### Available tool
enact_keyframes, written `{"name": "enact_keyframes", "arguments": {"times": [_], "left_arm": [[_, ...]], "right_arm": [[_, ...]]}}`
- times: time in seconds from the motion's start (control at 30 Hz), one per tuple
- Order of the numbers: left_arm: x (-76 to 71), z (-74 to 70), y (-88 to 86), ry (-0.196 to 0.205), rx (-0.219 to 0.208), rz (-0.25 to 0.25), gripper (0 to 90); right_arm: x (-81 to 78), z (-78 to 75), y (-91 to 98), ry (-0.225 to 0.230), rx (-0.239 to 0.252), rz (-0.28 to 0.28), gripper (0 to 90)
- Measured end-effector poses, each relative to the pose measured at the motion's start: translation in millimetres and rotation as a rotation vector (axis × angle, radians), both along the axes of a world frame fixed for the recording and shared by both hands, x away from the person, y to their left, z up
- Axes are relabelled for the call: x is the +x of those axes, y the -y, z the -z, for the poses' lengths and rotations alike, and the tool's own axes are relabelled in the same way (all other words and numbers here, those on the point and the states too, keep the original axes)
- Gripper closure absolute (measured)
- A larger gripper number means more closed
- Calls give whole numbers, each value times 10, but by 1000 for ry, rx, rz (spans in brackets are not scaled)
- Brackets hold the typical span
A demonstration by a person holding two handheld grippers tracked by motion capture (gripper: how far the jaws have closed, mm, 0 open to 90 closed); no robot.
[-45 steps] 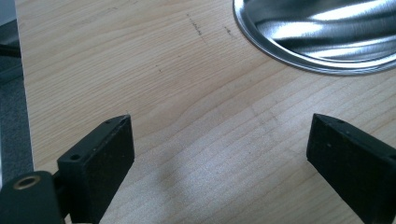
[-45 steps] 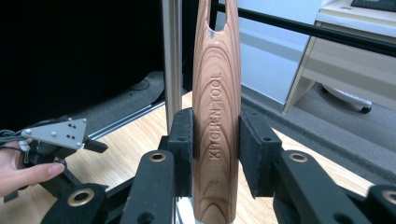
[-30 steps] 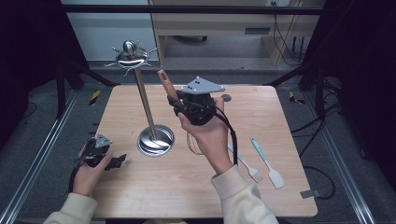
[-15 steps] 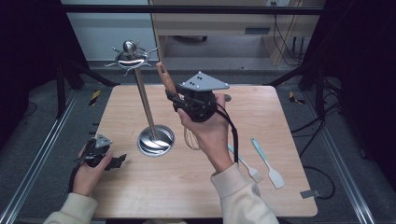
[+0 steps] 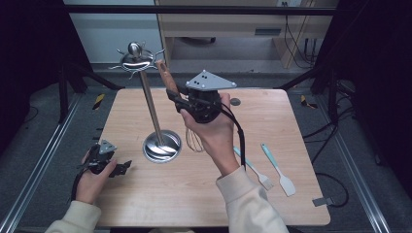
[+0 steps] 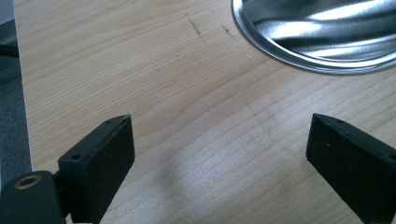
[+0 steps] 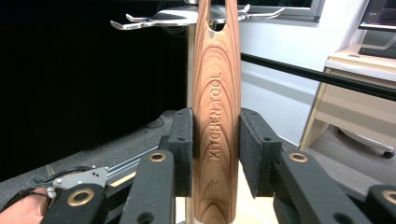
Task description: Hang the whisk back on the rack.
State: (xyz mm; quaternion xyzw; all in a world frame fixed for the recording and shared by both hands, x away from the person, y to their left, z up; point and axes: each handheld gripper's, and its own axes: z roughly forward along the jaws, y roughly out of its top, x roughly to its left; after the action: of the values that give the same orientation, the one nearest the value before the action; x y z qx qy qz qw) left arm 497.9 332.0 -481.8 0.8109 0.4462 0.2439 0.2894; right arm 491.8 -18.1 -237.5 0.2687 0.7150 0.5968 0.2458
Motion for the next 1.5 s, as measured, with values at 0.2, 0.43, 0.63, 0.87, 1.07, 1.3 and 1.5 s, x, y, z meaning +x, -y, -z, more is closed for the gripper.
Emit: {"name": "enact_keyframes", "arguments": {"times": [0.2,0.43,0.63,0.87,1.07,1.3,1.5], "left_arm": [[0,1,1,-1,-1,1,74],[-1,6,8,2,-8,-4,74],[-1,6,6,1,-8,-4,74],[0,7,7,2,-7,-3,74],[-1,7,8,2,-7,-2,75],[-1,5,6,3,-9,-4,75],[-2,-1,-2,1,-3,0,75]], "right_arm": [[28,10,-25,-7,3,-4,681],[63,25,-51,-19,7,-19,680],[95,51,-71,-20,8,-31,681],[121,69,-78,-20,22,-38,680],[135,114,-98,-27,17,-44,680],[143,145,-122,-25,14,-45,679],[147,165,-136,-19,8,-38,679]]}}
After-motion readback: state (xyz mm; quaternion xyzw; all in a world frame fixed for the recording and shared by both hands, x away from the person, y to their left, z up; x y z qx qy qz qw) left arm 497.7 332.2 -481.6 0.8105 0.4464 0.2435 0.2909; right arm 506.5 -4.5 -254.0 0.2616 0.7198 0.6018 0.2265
